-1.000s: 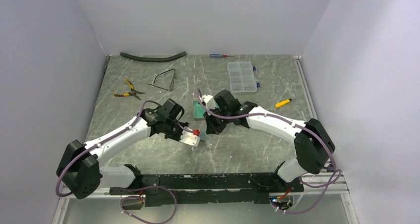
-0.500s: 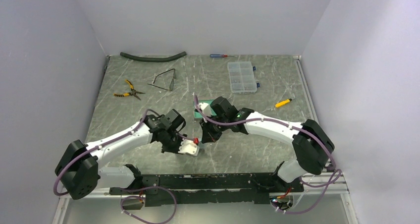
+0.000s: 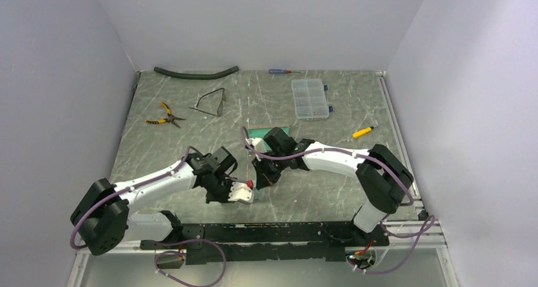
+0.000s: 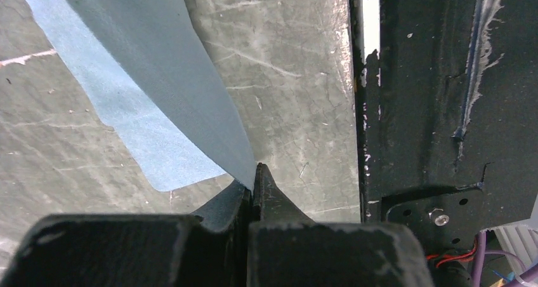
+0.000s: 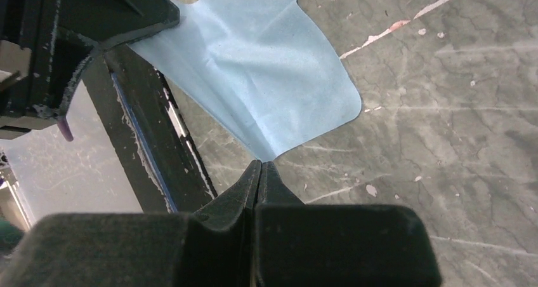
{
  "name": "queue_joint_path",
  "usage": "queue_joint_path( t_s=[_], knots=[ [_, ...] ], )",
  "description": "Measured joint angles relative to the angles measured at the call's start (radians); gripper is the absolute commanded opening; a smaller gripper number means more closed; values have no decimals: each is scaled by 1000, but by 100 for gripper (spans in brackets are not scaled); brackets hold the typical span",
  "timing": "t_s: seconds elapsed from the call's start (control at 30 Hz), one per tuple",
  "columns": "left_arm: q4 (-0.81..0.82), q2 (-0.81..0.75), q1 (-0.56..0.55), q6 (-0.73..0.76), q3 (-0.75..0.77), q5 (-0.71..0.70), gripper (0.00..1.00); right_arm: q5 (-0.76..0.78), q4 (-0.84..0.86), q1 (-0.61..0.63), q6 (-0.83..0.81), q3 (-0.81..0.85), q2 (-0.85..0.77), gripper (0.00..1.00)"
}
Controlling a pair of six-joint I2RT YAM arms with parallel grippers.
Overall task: Organize the sunglasses
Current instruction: Fold the glasses cleaning cloth at the center of the board.
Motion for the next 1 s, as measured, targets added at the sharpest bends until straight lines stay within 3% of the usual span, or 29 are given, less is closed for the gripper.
queue_joint_path(
  t_s=[1.0],
  knots=[
    [130, 53, 41, -38, -43, -73, 3, 4, -39, -41, -90, 136, 174, 0]
  ],
)
